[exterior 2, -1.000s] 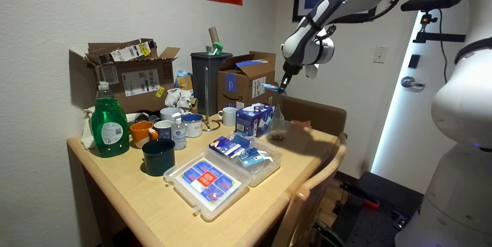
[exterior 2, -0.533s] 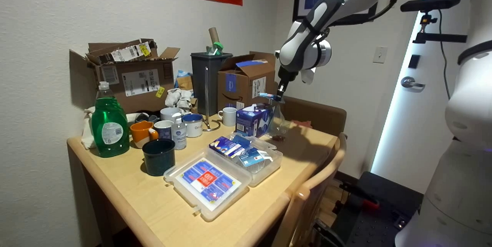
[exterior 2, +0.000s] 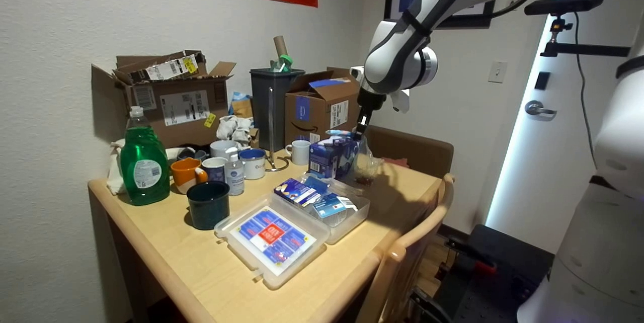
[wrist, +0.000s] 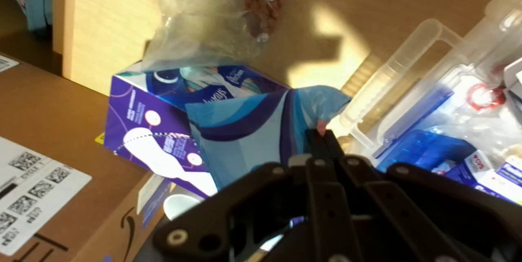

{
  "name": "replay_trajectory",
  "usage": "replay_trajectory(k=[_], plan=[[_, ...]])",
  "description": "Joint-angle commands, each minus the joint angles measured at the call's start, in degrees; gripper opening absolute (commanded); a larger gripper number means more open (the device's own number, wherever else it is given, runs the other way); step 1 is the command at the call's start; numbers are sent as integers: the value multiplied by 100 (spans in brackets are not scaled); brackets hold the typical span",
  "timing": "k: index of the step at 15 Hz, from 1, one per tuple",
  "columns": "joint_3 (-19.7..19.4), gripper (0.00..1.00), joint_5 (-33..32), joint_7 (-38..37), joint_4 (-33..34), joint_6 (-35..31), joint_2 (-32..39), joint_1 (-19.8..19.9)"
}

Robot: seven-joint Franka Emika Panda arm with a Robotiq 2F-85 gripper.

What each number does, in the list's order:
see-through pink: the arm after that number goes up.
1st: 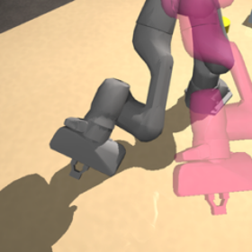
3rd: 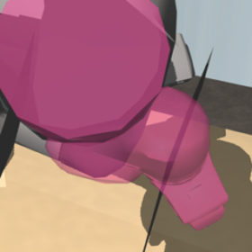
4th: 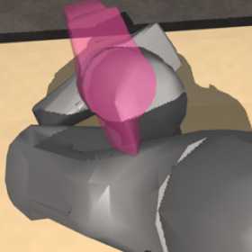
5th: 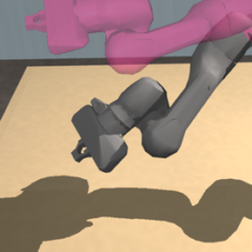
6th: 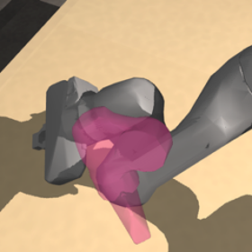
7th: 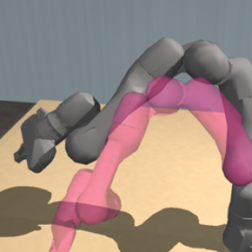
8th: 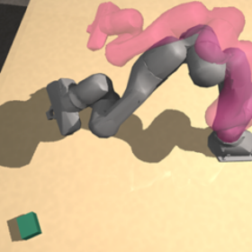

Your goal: Pick up the object from the table and put it in the box storage

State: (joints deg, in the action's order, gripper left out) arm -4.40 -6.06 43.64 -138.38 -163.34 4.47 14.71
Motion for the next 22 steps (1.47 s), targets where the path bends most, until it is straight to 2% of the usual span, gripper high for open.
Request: replay_trajectory(k=[1, 8, 11, 14, 18, 22], plan=[[-123, 1, 2, 13, -99, 3, -97, -179], [-139, 0, -5, 84, -231, 3, -237, -234], [-62, 0, -263, -880, -446, 132, -330, -475], [108, 0, -565, -2225, -749, 286, -462, -879], [461, 0, -445, -3701, -911, 320, -474, -1430], [705, 0, -71, -4515, -804, 226, -293, -1749]])
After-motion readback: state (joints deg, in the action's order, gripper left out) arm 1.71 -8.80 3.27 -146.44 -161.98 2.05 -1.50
